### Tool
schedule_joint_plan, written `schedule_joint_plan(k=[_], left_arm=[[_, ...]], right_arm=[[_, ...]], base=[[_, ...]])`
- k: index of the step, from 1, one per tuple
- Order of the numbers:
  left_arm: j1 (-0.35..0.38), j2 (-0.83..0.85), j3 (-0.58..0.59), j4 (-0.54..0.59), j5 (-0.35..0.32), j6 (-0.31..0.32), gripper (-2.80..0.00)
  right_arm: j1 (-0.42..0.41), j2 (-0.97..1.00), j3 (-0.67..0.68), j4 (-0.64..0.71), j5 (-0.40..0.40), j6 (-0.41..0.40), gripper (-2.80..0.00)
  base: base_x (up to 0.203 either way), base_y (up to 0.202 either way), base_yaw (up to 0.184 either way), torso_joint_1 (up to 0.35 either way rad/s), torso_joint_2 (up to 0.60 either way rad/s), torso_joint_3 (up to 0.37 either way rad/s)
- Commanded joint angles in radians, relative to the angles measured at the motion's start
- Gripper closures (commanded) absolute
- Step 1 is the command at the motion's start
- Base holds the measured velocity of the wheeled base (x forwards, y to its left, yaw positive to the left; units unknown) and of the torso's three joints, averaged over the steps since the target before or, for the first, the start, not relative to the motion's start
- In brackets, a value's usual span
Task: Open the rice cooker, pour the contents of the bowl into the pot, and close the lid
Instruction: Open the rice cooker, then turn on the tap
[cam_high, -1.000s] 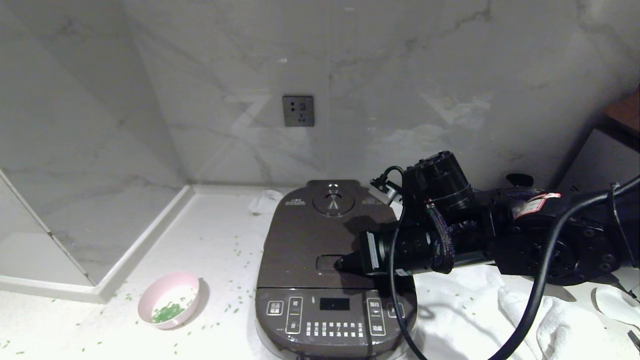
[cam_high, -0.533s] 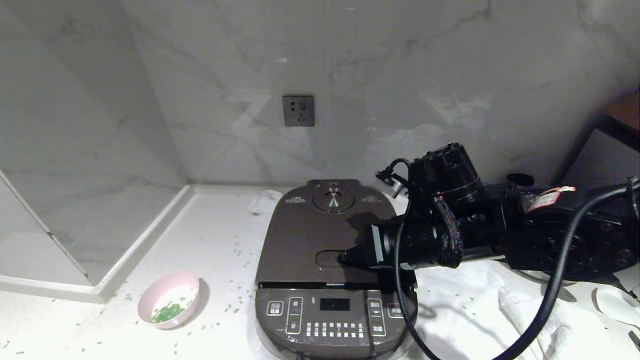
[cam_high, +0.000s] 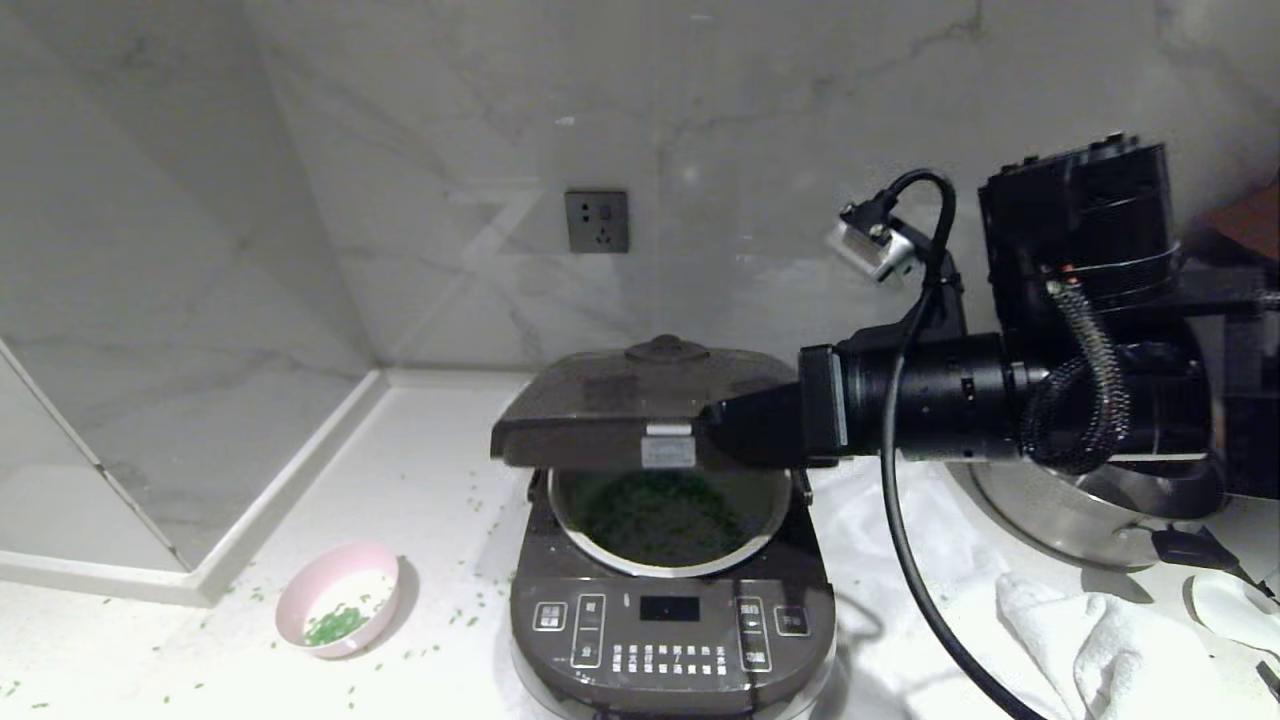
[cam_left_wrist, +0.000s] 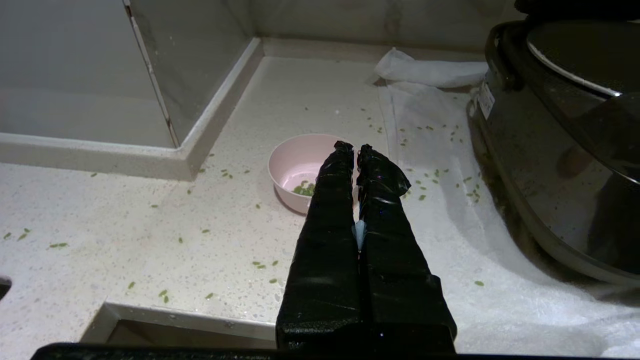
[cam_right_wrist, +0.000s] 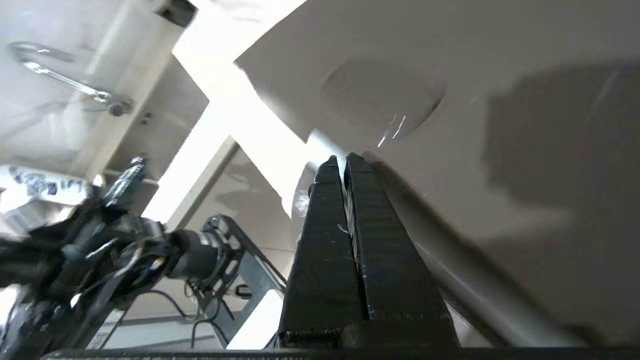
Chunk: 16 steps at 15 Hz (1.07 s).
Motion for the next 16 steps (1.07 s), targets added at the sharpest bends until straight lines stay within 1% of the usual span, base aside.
schedule_joint_plan(k=[1, 4, 6, 7, 8, 10, 13, 14, 15, 16], left_arm=[[0.000, 0.000, 0.015, -0.001, 0.000, 0.000, 0.00], [0.000, 0.000, 0.015, -0.001, 0.000, 0.000, 0.00], [0.000, 0.000, 0.017, -0.001, 0.000, 0.000, 0.00], [0.001, 0.000, 0.017, -0.001, 0.000, 0.000, 0.00], [0.001, 0.000, 0.017, -0.001, 0.000, 0.000, 0.00], [0.001, 0.000, 0.016, -0.001, 0.000, 0.000, 0.00], [0.000, 0.000, 0.015, -0.001, 0.000, 0.000, 0.00], [0.001, 0.000, 0.017, -0.001, 0.000, 0.000, 0.00], [0.000, 0.000, 0.017, -0.001, 0.000, 0.000, 0.00], [0.000, 0.000, 0.016, -0.001, 0.000, 0.000, 0.00]], right_arm=[[0.000, -0.092, -0.011, -0.050, 0.002, -0.004, 0.00], [0.002, -0.155, -0.022, -0.052, 0.002, -0.056, 0.00], [0.004, -0.195, -0.007, -0.051, -0.005, -0.146, 0.00], [0.005, -0.222, 0.004, -0.050, -0.027, -0.184, 0.00], [0.005, -0.251, 0.014, -0.049, -0.075, -0.220, 0.00], [0.003, -0.314, 0.051, -0.043, -0.171, -0.321, 0.00], [0.002, -0.384, 0.162, -0.030, -0.422, -0.521, 0.00], [0.002, -0.406, 0.196, -0.031, -0.495, -0.561, 0.00], [0.001, -0.432, 0.222, -0.032, -0.555, -0.577, 0.00], [-0.003, -0.453, 0.239, -0.032, -0.595, -0.581, 0.00]], base=[[0.000, 0.000, 0.000, 0.000, 0.00, 0.000], [0.000, 0.000, 0.000, 0.000, 0.00, 0.000], [0.000, 0.000, 0.000, 0.000, 0.00, 0.000], [0.000, 0.000, 0.000, 0.000, 0.00, 0.000], [0.000, 0.000, 0.000, 0.000, 0.00, 0.000], [0.000, 0.000, 0.000, 0.000, 0.00, 0.000], [0.000, 0.000, 0.000, 0.000, 0.00, 0.000], [0.000, 0.000, 0.000, 0.000, 0.00, 0.000], [0.000, 0.000, 0.000, 0.000, 0.00, 0.000], [0.000, 0.000, 0.000, 0.000, 0.00, 0.000]])
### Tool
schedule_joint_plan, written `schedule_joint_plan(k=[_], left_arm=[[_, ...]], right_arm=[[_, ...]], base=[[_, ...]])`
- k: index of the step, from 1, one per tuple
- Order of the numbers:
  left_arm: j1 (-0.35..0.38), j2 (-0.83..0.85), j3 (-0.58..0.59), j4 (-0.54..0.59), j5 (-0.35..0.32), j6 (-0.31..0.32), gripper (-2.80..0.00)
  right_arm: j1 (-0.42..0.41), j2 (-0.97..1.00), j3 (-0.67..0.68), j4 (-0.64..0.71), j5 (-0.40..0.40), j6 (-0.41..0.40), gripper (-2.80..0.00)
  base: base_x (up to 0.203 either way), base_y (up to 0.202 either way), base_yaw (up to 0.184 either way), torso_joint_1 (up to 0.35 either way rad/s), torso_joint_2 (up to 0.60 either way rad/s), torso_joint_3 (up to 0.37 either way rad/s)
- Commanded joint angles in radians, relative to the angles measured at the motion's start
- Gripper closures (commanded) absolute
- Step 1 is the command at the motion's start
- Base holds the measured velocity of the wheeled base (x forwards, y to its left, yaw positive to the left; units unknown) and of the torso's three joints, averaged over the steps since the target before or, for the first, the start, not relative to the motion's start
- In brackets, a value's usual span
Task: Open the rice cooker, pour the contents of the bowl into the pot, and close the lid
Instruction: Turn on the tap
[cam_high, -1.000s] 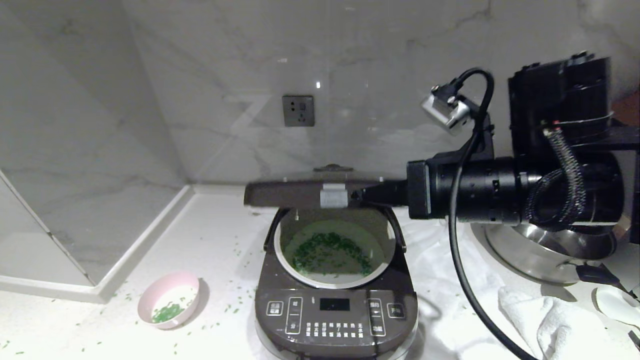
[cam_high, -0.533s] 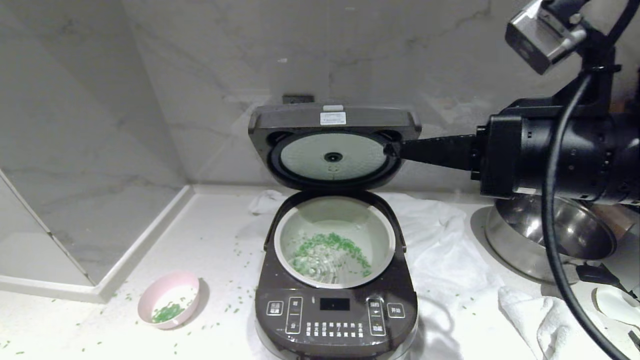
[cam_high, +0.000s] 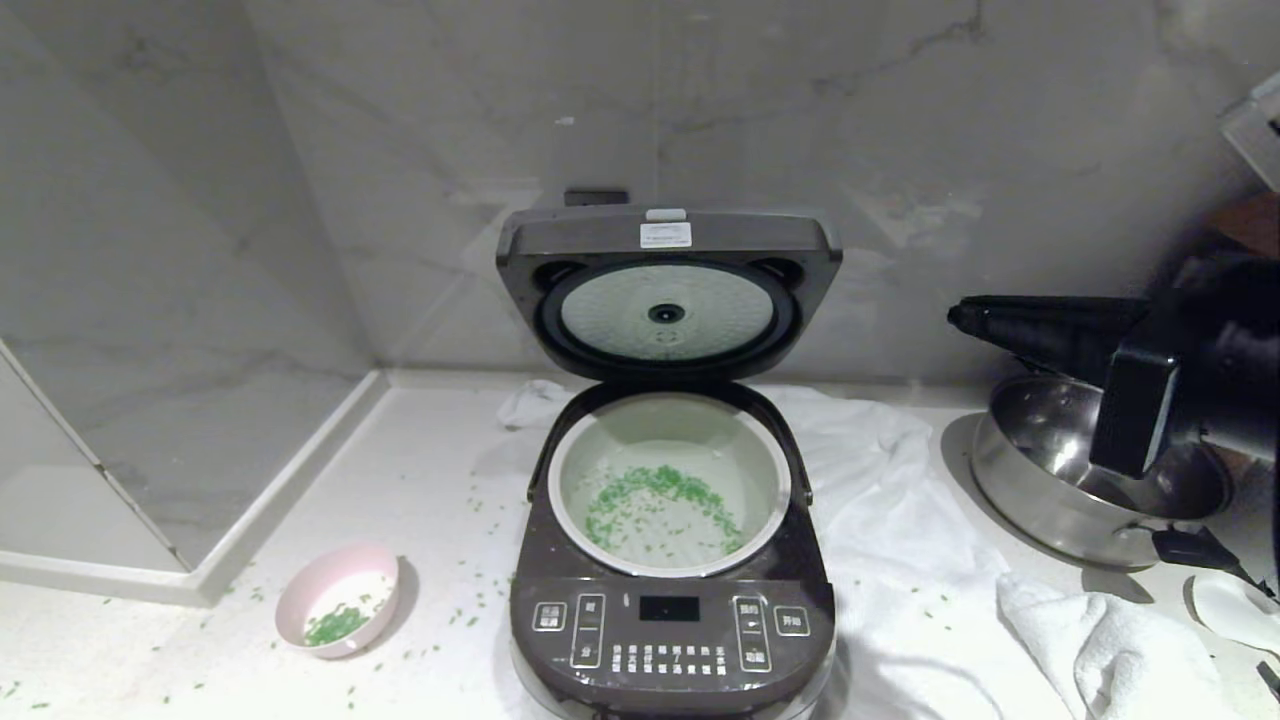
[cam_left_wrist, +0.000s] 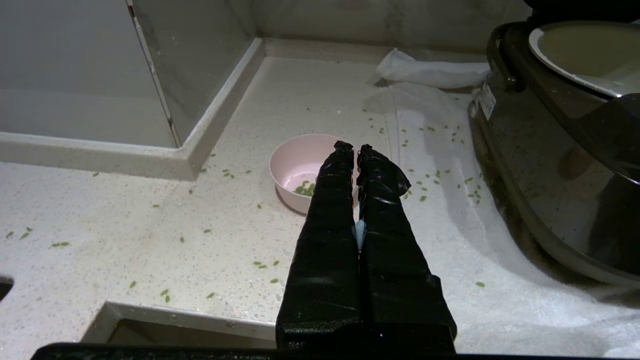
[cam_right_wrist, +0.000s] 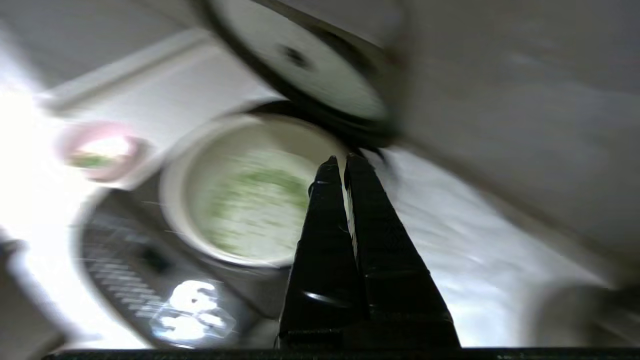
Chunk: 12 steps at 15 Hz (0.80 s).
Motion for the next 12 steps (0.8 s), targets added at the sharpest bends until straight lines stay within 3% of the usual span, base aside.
schedule_joint_plan(k=[1, 7, 12], left_arm=[[0.000, 0.000, 0.016, 0.000, 0.000, 0.000, 0.00], [0.000, 0.000, 0.017, 0.000, 0.000, 0.000, 0.00], [0.002, 0.000, 0.016, 0.000, 0.000, -0.001, 0.00]], right_arm=[[-0.012, -0.086, 0.049, -0.002, -0.100, -0.010, 0.00], [-0.278, -0.294, 0.155, 0.011, -0.154, -0.057, 0.00], [-0.471, -0.536, 0.246, 0.100, -0.186, -0.111, 0.00]], base=[[0.000, 0.000, 0.000, 0.000, 0.00, 0.000], [0.000, 0.000, 0.000, 0.000, 0.00, 0.000], [0.000, 0.000, 0.000, 0.000, 0.00, 0.000]])
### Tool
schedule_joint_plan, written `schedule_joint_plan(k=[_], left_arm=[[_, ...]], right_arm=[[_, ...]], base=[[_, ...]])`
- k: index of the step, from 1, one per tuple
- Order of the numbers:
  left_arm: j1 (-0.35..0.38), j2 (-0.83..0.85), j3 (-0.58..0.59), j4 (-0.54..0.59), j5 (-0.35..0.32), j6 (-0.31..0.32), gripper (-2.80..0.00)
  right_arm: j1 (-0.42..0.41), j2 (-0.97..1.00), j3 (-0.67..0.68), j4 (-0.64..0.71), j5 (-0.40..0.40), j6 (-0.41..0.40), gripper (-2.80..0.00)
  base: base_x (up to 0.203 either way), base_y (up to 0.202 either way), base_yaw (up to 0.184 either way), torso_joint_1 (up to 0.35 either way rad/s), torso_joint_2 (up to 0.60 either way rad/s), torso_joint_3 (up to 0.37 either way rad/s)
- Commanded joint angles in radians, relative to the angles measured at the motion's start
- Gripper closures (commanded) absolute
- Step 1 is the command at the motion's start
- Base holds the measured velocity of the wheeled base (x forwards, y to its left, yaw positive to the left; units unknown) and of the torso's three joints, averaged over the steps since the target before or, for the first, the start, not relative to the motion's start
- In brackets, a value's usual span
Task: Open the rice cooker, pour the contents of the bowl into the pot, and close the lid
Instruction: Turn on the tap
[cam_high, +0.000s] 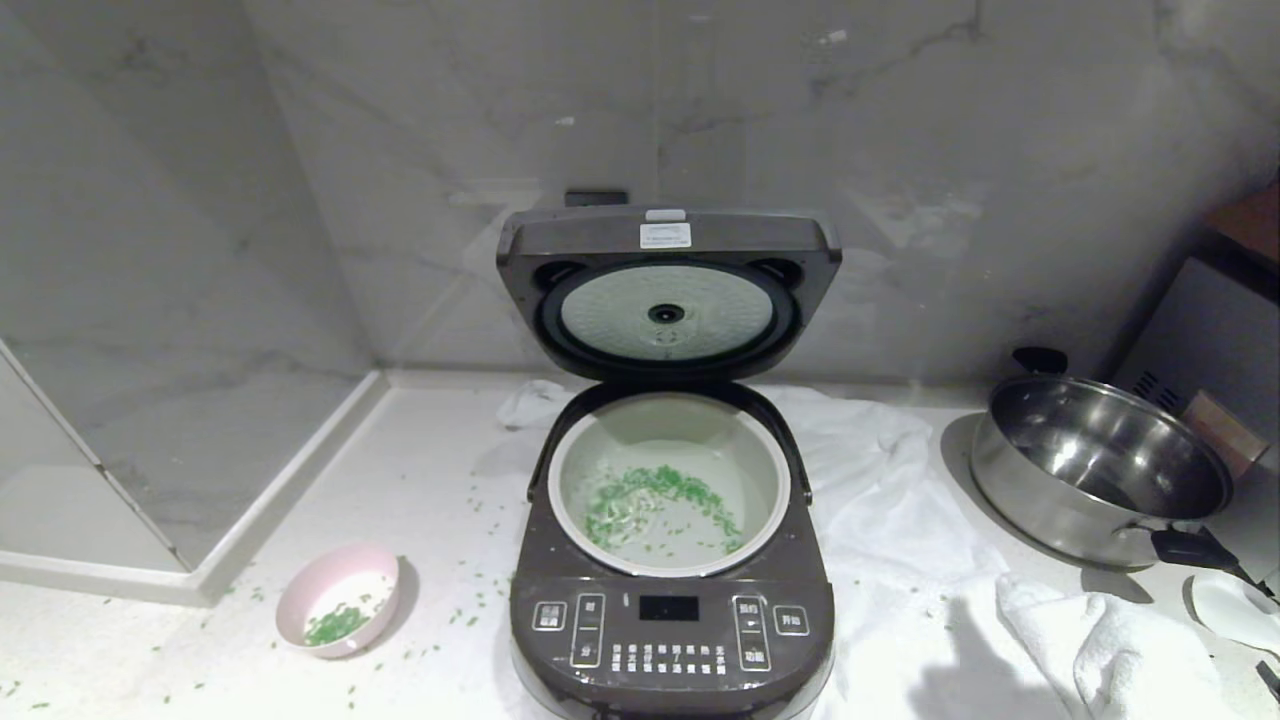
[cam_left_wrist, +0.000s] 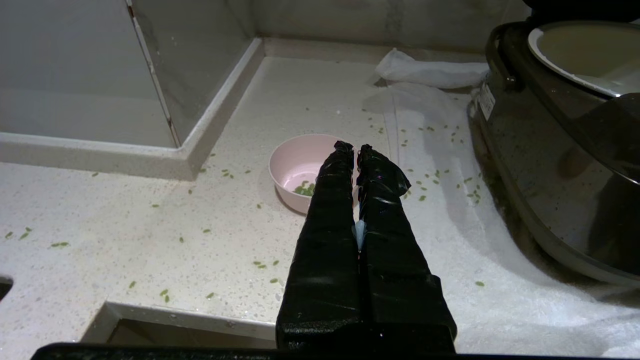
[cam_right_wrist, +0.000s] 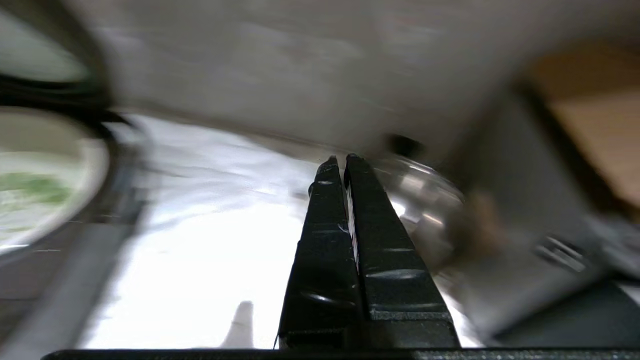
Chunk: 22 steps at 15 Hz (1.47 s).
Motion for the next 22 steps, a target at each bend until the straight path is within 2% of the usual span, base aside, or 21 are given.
schedule_joint_plan(k=[1, 4, 6, 9, 13, 14, 16, 17, 20, 22], left_arm=[[0.001, 0.000, 0.015, 0.000, 0.000, 0.000, 0.00], [0.001, 0.000, 0.015, 0.000, 0.000, -0.001, 0.00], [0.001, 0.000, 0.016, 0.000, 0.000, -0.001, 0.00], [0.000, 0.000, 0.016, -0.001, 0.000, -0.002, 0.00], [0.001, 0.000, 0.016, -0.002, 0.000, -0.002, 0.00], [0.001, 0.000, 0.015, -0.001, 0.000, -0.002, 0.00], [0.000, 0.000, 0.017, -0.001, 0.000, -0.002, 0.00], [0.000, 0.000, 0.017, 0.000, 0.000, -0.002, 0.00], [0.000, 0.000, 0.015, -0.001, 0.000, -0.002, 0.00], [0.000, 0.000, 0.017, -0.001, 0.000, -0.002, 0.00]], right_arm=[[-0.074, -0.169, 0.038, 0.060, -0.013, -0.015, 0.00], [-0.187, -0.322, 0.064, 0.176, -0.016, -0.046, 0.00], [-0.231, -0.417, 0.098, 0.237, -0.012, -0.059, 0.00], [-0.260, -0.552, 0.180, 0.253, -0.015, -0.062, 0.00], [-0.242, -0.700, 0.246, 0.257, 0.002, -0.076, 0.00], [-0.241, -0.741, 0.264, 0.257, 0.033, -0.078, 0.00], [-0.241, -0.788, 0.326, 0.241, 0.178, -0.072, 0.00], [-0.241, -0.788, 0.349, 0.233, 0.223, -0.061, 0.00], [-0.241, -0.788, 0.510, 0.208, 0.304, -0.027, 0.00], [-0.241, -0.788, 0.651, 0.088, 0.337, -0.023, 0.00]], base=[[0.000, 0.000, 0.000, 0.000, 0.00, 0.000], [0.000, 0.000, 0.000, 0.000, 0.00, 0.000], [0.000, 0.000, 0.000, 0.000, 0.00, 0.000], [0.000, 0.000, 0.000, 0.000, 0.00, 0.000], [0.000, 0.000, 0.000, 0.000, 0.00, 0.000], [0.000, 0.000, 0.000, 0.000, 0.00, 0.000], [0.000, 0.000, 0.000, 0.000, 0.00, 0.000], [0.000, 0.000, 0.000, 0.000, 0.00, 0.000], [0.000, 0.000, 0.000, 0.000, 0.00, 0.000], [0.000, 0.000, 0.000, 0.000, 0.00, 0.000]])
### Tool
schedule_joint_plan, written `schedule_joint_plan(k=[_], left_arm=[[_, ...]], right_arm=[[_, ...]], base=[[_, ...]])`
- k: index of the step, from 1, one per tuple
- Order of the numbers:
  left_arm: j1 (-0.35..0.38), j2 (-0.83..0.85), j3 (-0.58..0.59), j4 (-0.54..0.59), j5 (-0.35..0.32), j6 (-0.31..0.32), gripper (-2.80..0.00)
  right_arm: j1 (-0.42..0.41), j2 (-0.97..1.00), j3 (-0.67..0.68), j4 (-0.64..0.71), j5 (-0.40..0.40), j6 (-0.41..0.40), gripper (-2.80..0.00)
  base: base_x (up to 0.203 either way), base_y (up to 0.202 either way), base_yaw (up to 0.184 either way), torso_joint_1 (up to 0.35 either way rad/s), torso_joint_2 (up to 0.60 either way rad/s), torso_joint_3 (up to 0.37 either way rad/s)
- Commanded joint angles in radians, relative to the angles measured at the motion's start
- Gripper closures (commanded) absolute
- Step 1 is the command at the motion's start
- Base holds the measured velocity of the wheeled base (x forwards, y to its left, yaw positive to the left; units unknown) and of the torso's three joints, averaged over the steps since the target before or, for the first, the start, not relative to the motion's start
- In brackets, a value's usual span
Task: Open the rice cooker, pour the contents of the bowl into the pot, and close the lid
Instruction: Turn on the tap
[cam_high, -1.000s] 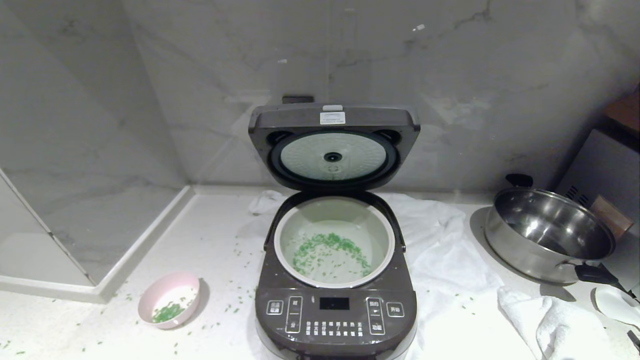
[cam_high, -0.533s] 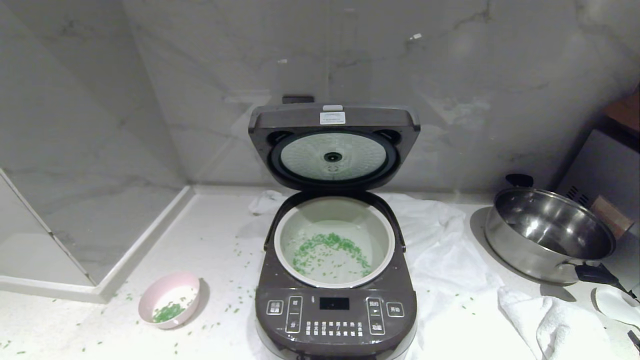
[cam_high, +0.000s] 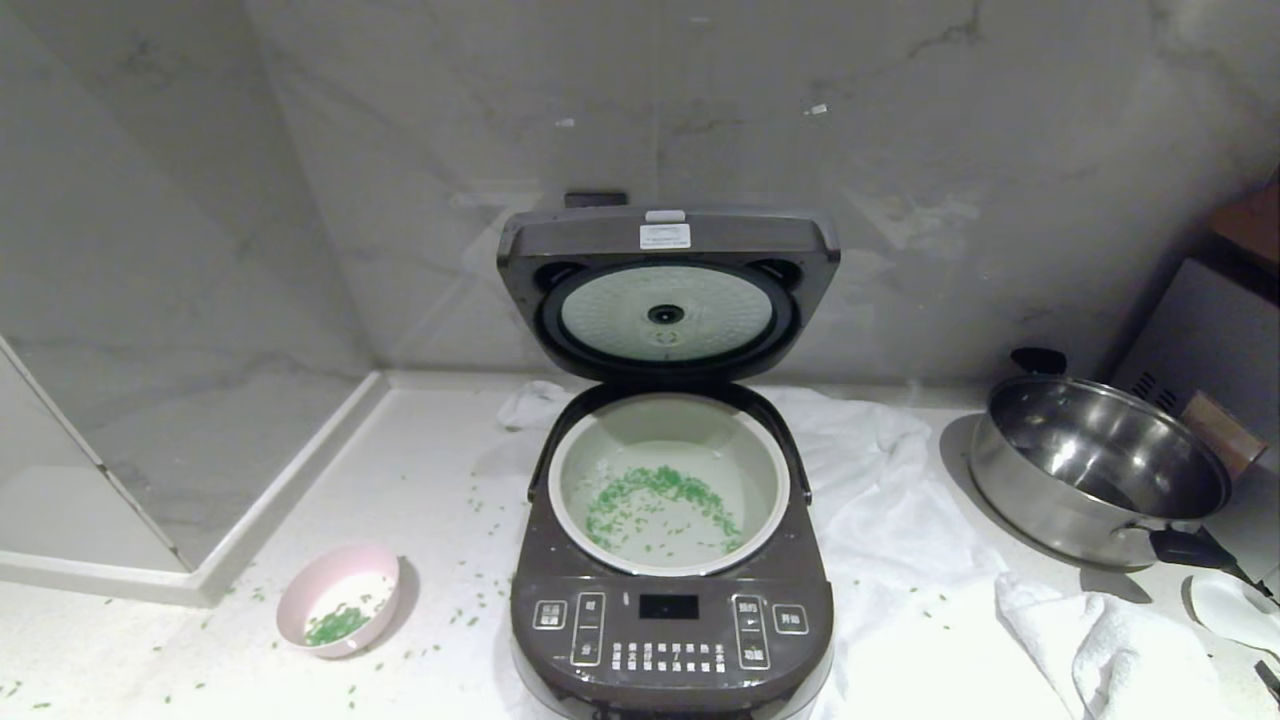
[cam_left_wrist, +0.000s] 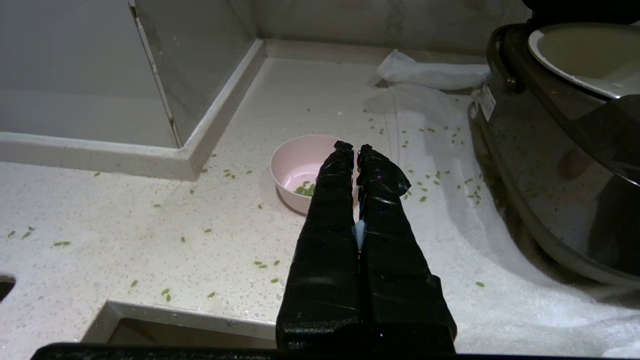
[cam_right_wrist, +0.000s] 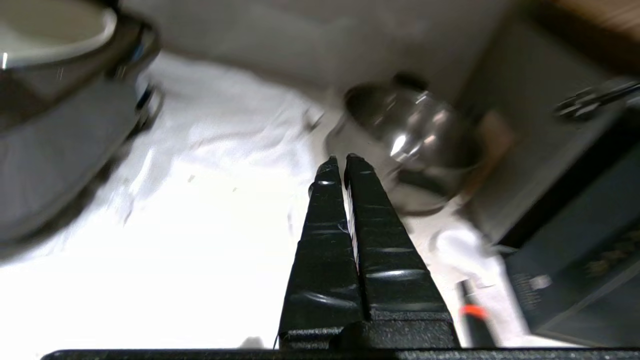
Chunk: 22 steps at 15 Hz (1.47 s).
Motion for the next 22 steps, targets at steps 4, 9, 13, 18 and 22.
schedule_joint_plan(k=[4, 9, 13, 18, 22], left_arm=[[0.000, 0.000, 0.016, 0.000, 0.000, 0.000, 0.00], [0.001, 0.000, 0.016, -0.001, 0.000, 0.000, 0.00], [0.000, 0.000, 0.017, -0.001, -0.002, 0.001, 0.00], [-0.001, 0.010, 0.016, -0.002, -0.002, 0.004, 0.00], [-0.002, -0.002, 0.017, -0.003, -0.002, 0.003, 0.00]], right_arm=[[0.004, -0.001, 0.151, -0.092, 0.055, 0.132, 0.00], [0.004, -0.001, 0.146, -0.084, 0.035, 0.205, 0.00], [0.004, -0.002, 0.147, -0.091, 0.010, 0.242, 0.00], [0.004, -0.002, 0.149, -0.097, 0.007, 0.245, 0.00], [0.003, -0.002, 0.149, -0.097, 0.007, 0.245, 0.00]], base=[[0.000, 0.000, 0.000, 0.000, 0.00, 0.000], [0.000, 0.000, 0.000, 0.000, 0.00, 0.000], [0.000, 0.000, 0.000, 0.000, 0.00, 0.000], [0.000, 0.000, 0.000, 0.000, 0.00, 0.000], [0.000, 0.000, 0.000, 0.000, 0.00, 0.000]])
